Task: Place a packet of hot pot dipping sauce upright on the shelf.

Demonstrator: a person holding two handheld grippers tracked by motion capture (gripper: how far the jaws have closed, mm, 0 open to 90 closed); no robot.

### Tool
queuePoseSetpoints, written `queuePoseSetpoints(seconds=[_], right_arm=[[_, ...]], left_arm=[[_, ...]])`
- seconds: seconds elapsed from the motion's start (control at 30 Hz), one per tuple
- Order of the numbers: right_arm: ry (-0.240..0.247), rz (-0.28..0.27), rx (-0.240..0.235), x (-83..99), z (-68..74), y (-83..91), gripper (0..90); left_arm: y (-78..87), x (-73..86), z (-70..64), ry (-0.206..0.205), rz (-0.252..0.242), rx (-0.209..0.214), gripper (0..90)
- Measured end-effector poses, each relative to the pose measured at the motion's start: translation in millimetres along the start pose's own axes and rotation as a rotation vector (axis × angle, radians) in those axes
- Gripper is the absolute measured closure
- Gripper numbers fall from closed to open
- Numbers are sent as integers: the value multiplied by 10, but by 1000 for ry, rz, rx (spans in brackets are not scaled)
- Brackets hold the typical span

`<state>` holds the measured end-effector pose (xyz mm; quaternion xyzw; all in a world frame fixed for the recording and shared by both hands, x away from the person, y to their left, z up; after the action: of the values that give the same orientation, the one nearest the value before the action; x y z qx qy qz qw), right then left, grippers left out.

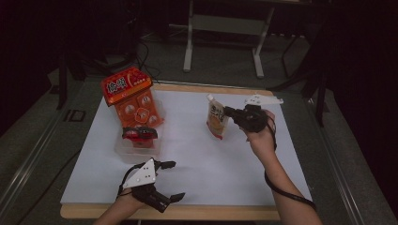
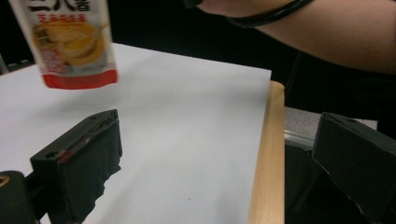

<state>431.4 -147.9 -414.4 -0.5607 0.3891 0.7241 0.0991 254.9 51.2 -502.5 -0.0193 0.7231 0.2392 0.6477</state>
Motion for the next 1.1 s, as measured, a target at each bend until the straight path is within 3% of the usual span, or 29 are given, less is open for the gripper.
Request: queuePoseSetpoints(seconds=[0.23, 0.4, 0.57, 1.1], right_arm=[[46, -28, -59, -3, 269, 272, 899], [64, -27, -105, 37, 442, 390, 899], [82, -35, -149, 74, 612, 502, 899], [137, -86, -290, 68, 1114, 933, 898]], left_arm=[[19, -85, 65, -4, -17, -33, 35], [37, -156, 61, 24, -22, -14, 35], [29, -197, 80, 43, 7, -20, 35], [56, -461, 101, 19, -42, -8, 31]])
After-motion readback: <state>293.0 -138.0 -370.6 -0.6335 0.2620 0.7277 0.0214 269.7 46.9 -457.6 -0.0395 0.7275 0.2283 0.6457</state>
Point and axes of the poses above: each handheld gripper's, and its own axes: y roughly backward along the jaws, x roughly out of its underside, z roughly to its left, the point moved 8 cm from there along -y, roughly forward along the jaws, and after that the axes turned 3 degrees about z, right-handed, at the moved point
